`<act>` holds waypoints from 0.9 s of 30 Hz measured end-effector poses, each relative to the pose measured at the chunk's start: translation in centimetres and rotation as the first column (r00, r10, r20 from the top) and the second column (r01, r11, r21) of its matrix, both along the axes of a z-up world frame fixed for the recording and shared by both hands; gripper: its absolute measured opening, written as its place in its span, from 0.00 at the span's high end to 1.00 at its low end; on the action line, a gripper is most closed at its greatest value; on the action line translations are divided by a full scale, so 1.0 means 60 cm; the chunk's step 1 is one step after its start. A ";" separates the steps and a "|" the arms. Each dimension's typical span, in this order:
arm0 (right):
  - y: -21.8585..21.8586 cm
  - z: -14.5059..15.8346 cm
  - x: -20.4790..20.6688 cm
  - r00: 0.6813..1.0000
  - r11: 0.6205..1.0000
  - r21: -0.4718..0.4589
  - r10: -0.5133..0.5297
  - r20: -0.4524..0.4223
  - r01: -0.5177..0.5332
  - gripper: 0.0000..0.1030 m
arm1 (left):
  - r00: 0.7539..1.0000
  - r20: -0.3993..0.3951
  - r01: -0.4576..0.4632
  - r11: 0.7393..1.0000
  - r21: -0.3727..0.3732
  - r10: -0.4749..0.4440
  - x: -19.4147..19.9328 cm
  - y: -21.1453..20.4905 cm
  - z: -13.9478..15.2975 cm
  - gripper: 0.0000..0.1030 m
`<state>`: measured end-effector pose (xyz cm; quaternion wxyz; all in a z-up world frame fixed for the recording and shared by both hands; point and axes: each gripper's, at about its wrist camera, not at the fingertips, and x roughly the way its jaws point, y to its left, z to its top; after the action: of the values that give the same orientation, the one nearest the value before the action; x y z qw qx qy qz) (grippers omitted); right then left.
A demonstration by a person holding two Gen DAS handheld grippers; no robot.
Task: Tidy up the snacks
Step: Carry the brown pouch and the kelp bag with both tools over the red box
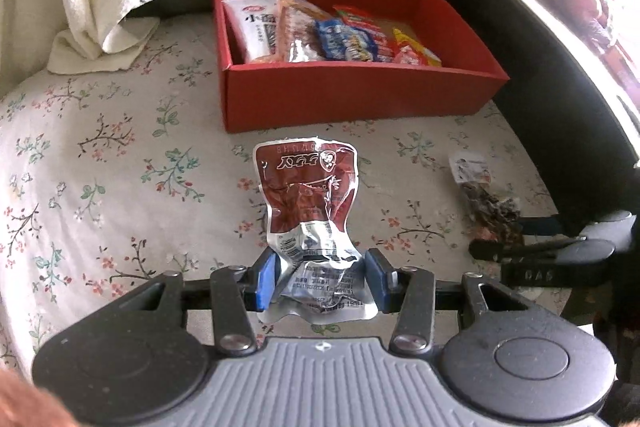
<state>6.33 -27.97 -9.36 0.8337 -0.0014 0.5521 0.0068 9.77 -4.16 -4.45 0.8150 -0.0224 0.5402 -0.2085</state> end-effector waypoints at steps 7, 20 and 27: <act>-0.019 0.045 -0.010 0.994 0.984 0.168 -0.066 0.085 0.051 0.26 | 0.999 0.033 -0.003 0.998 -0.055 0.005 0.003 0.005 0.023 0.62; 0.000 0.126 0.040 0.963 0.972 0.234 -0.075 0.258 0.013 0.26 | 0.983 0.178 -0.029 0.999 -0.029 0.034 0.047 -0.021 0.073 0.62; 0.012 0.151 0.082 0.951 0.974 0.226 -0.064 0.303 -0.006 0.26 | 0.972 0.229 -0.047 0.999 -0.020 0.050 0.082 -0.025 0.087 0.62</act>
<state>11.25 -27.24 -0.32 0.9044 0.0999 0.4109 0.0566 14.68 -5.65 0.76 0.8766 -0.0171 0.4403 -0.1936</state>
